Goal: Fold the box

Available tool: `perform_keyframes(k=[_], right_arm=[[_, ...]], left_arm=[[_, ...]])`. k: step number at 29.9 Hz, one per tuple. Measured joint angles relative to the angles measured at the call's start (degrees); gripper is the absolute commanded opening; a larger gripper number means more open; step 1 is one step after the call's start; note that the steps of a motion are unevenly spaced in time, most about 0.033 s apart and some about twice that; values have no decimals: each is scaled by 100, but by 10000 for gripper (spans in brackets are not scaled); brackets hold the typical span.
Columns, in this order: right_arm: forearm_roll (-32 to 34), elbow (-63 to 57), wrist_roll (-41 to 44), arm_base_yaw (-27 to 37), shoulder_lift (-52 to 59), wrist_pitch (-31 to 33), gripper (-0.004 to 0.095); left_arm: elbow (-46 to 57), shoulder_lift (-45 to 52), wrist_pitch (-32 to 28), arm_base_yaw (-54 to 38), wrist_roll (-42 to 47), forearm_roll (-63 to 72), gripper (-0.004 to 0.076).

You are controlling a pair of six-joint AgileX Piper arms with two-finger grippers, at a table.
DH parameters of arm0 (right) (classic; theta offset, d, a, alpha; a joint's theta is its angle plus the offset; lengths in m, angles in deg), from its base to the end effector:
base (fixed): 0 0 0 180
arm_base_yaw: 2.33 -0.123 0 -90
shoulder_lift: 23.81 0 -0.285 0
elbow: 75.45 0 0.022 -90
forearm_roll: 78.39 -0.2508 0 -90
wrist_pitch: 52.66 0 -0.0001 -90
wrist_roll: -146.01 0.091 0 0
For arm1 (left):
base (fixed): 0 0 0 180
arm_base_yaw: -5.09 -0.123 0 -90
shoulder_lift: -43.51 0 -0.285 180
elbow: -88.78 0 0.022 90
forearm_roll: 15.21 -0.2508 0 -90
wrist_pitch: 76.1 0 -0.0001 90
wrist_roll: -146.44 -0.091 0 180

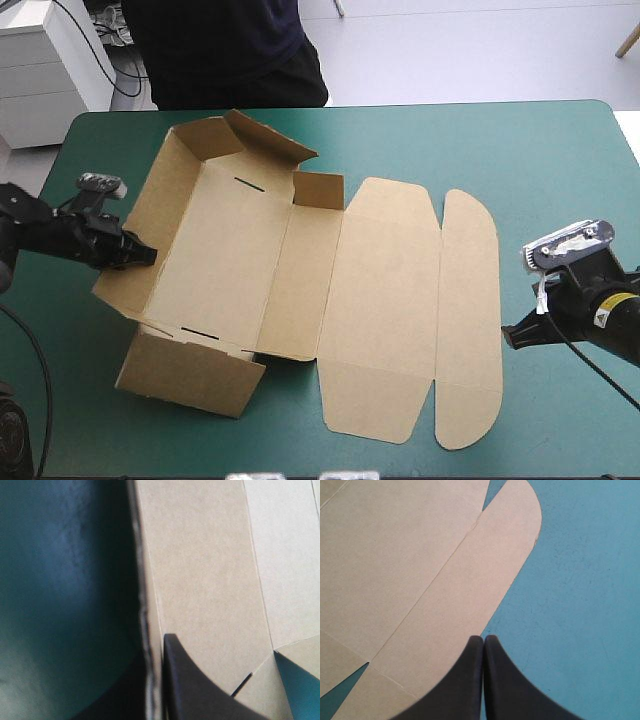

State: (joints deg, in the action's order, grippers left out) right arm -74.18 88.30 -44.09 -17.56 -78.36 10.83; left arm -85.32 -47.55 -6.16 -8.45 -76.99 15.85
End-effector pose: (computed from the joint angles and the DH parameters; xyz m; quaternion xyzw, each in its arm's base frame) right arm 0.1263 0.0282 0.3950 -0.2042 0.8979 -0.0192 0.3894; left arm 0.2815 0.0224 0.3229 0.1864 0.9410 -0.1764 0.2208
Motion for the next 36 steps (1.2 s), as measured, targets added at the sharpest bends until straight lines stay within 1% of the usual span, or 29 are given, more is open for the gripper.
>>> perform_keyframes(k=[7,12,19,26,30,36], right_arm=[[0,0,0,0,0,53,-21],[0,0,0,0,0,150,-21],[0,0,6,0,0,172,-21],[0,0,6,0,0,172,-21],[0,0,6,0,0,172,-21],[0,0,25,0,0,172,-21]], left_arm=[[-1156,0,-247,1434,308,-1292,-7],[-1499,0,-396,2205,336,-2215,-8],[-1510,-121,-968,3364,343,-3542,-8],[-1510,-447,-1471,4392,336,-4391,-8],[-1413,-522,-1773,4702,231,-4589,-8],[-849,-326,-2432,4938,165,-5044,-8]])
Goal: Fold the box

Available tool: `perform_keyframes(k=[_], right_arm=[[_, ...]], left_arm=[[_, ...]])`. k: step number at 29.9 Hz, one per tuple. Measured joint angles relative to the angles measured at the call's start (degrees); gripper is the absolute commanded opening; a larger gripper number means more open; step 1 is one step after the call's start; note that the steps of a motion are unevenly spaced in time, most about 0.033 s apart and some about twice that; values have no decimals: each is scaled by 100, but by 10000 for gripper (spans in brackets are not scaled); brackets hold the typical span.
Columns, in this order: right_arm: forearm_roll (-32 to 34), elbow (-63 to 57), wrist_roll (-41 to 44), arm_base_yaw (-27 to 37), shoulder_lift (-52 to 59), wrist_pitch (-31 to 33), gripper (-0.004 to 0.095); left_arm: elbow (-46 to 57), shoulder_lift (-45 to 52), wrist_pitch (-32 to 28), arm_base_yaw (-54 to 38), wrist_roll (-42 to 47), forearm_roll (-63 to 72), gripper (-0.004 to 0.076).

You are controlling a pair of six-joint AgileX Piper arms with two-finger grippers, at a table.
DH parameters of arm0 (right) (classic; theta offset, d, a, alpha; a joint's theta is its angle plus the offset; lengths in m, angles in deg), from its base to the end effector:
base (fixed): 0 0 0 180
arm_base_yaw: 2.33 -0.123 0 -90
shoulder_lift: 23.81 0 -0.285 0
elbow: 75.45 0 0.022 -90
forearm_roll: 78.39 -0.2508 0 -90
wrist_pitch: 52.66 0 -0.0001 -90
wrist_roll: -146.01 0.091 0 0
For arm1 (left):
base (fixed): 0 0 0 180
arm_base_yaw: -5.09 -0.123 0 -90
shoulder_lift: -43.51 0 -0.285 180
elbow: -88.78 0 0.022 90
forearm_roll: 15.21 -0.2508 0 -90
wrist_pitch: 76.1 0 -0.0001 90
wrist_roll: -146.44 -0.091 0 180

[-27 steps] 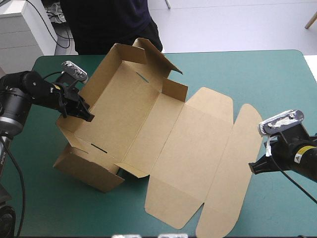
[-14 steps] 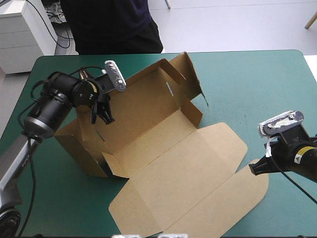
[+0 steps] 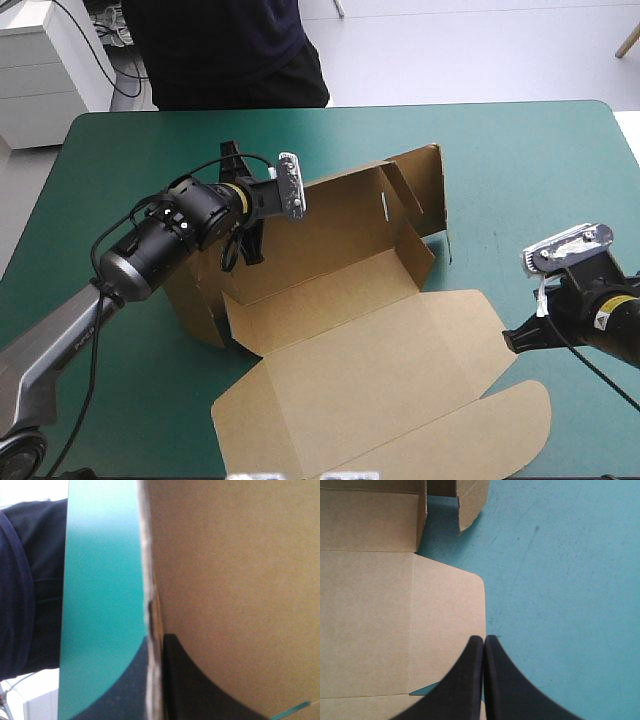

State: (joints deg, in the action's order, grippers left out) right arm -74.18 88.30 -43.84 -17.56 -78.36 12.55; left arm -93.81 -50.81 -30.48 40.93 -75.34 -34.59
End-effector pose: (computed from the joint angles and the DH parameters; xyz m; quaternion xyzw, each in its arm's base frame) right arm 0.1245 0.0276 0.3931 -0.2029 0.9041 -0.0191 0.3756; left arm 0.2838 -0.1783 0.3583 0.6269 0.6742 0.1732 0.3500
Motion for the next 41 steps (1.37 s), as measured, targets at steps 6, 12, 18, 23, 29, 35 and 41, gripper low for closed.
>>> perform_keyframes(k=[6,12,18,23,29,35,41], right_arm=[[0,0,19,0,0,0,-21],[-17,0,42,0,0,0,-21],[-17,0,49,0,0,0,-21],[-17,0,66,0,0,0,-21],[-17,0,170,0,0,-76,-19],[-17,0,291,0,0,-241,129],[-59,186,512,0,0,-325,659]], left_arm=[[627,325,-679,299,0,-412,-8],[938,399,-1144,609,-65,-731,-8],[1216,403,-1520,803,466,-1596,-8],[1516,462,-1842,883,1223,-2478,-8],[1977,792,-1986,1182,1709,-3140,-8],[2270,931,-2066,1327,2392,-3669,-8],[2402,919,-2179,1327,2779,-3889,-8]])
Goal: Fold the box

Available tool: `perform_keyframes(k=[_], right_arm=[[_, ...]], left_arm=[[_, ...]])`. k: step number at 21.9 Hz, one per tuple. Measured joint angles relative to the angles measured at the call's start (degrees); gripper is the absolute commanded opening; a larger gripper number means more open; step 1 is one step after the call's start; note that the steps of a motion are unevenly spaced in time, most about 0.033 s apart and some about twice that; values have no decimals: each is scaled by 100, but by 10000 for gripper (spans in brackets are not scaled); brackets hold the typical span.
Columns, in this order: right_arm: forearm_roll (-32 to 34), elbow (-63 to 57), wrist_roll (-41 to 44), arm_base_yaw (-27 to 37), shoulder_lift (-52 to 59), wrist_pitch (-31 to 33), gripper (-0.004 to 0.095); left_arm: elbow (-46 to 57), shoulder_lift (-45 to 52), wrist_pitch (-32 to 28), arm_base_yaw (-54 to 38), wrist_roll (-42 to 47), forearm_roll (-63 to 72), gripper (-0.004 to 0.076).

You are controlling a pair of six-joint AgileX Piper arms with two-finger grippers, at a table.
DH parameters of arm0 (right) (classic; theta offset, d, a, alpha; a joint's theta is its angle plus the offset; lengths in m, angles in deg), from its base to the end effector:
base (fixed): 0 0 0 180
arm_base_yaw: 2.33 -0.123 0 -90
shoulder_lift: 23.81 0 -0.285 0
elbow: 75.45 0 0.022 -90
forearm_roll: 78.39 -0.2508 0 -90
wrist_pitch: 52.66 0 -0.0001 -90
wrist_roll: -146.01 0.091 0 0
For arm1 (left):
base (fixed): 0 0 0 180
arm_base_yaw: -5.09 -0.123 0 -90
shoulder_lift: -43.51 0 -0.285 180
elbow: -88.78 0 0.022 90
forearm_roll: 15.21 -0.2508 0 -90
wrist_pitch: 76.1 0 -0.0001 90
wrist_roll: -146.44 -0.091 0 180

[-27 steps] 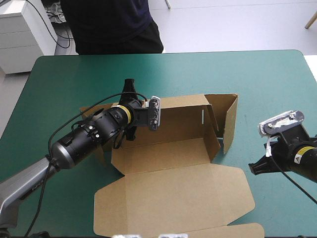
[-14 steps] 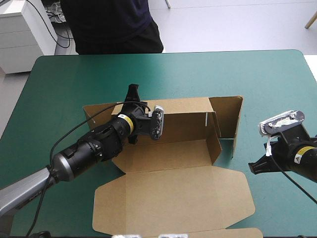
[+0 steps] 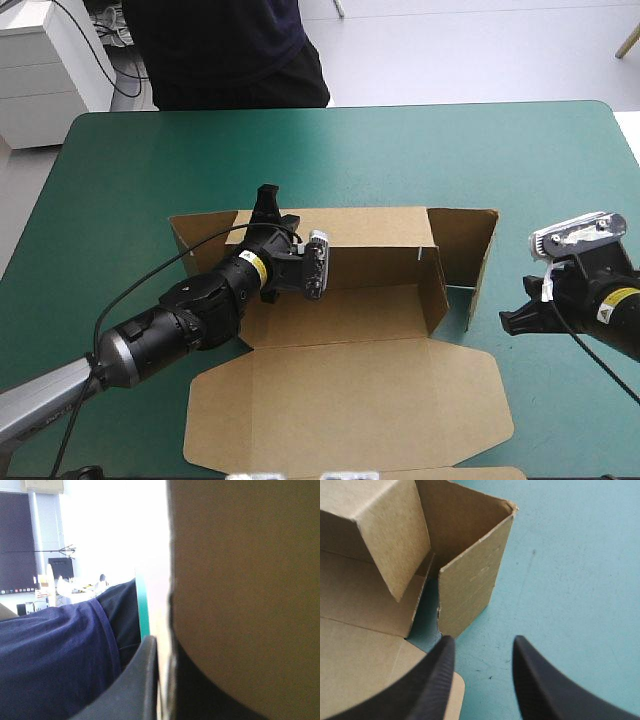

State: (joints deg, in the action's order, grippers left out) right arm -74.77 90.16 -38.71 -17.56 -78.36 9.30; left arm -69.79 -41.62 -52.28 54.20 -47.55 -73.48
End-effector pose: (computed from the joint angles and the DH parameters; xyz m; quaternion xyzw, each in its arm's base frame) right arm 0.1263 0.0291 0.4063 -0.1594 0.8951 0.0066 0.4164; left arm 0.2179 -0.2038 0.3143 0.6891 0.5073 0.2378 0.4597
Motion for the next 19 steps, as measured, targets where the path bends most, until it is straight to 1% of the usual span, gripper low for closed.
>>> perform_keyframes(k=[2,4,8,12,15,18,19], right_arm=[[-77,142,26,0,0,-5,774],[-128,317,25,0,0,-5,814],[-155,914,25,0,-46,-29,815],[-161,1949,65,0,-556,47,815],[-186,3004,64,0,-1344,264,815],[-180,4003,23,0,-2468,552,814],[-175,4149,18,0,-2659,588,814]], left_arm=[[40,-7,-29,0,107,-52,-8],[63,-7,-57,0,164,-90,-8],[63,-7,-61,0,211,-79,-8],[68,-7,-61,0,225,-73,-8],[68,-7,-63,0,304,-73,-8],[68,-7,-67,0,331,-73,-8],[68,-7,-67,0,331,-73,-8]])
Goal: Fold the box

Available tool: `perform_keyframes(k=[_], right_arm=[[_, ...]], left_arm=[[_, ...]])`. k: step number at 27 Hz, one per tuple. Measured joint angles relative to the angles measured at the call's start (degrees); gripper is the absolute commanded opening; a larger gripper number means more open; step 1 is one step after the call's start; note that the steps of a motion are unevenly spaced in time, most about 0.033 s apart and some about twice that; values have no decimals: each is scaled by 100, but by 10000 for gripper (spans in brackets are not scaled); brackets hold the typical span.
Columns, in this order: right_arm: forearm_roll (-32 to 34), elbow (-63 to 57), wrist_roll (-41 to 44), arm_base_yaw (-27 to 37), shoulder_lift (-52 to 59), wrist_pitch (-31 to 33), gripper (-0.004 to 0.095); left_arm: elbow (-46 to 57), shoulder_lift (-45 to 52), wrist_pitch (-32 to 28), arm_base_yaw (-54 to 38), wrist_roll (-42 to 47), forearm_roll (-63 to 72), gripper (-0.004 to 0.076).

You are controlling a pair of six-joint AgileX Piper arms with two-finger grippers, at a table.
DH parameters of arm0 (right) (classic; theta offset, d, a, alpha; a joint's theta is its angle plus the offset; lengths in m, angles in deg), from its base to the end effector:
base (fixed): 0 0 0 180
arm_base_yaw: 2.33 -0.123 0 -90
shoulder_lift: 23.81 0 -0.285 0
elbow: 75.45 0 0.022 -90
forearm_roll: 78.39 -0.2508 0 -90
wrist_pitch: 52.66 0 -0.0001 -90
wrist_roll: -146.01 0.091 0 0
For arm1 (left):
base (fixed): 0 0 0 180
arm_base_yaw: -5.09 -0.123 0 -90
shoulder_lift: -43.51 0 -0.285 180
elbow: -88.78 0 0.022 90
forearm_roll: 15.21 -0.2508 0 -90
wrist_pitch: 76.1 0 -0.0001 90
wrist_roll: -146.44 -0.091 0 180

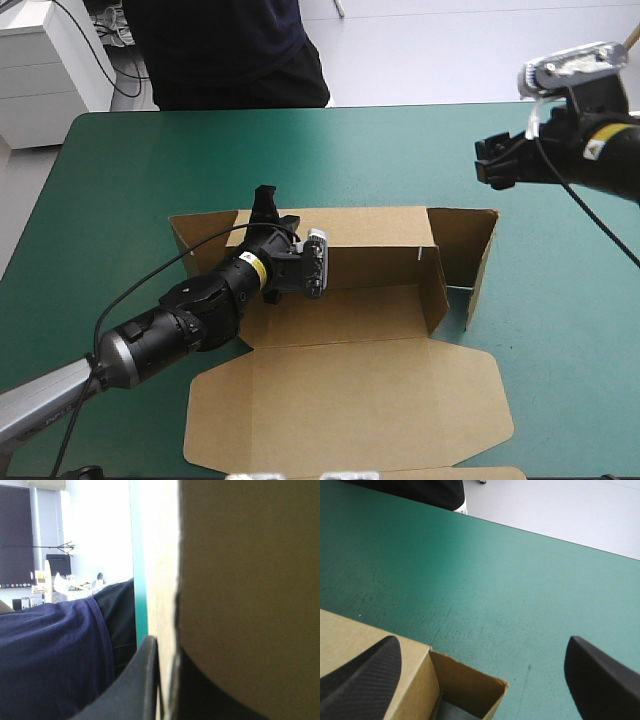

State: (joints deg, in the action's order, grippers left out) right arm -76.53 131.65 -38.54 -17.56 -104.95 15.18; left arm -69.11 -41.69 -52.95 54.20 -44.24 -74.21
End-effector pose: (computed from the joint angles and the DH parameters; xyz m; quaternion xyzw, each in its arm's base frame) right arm 0.2163 0.0560 0.5216 -0.1482 0.8613 0.0292 0.4851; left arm 0.2173 -0.2040 0.3109 0.6800 0.5206 0.2251 0.4646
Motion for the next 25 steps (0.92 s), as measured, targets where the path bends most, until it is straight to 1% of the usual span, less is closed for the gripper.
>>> perform_keyframes(k=[2,4,10,13,20,25], right_arm=[[-18,500,-18,0,-669,61,814],[-186,1033,-18,130,-1479,171,813],[-962,1498,-63,631,-2475,183,812],[-1116,1503,-81,775,-2801,183,812],[-1140,1489,-56,864,-3332,172,808],[-1185,1033,-56,864,-3401,141,808]], left_arm=[[0,0,0,0,0,0,-8],[0,0,0,0,0,0,-8],[0,0,0,0,0,0,-8],[0,0,0,0,0,0,-8],[0,0,0,0,0,0,-8],[0,0,0,0,0,0,-8]])
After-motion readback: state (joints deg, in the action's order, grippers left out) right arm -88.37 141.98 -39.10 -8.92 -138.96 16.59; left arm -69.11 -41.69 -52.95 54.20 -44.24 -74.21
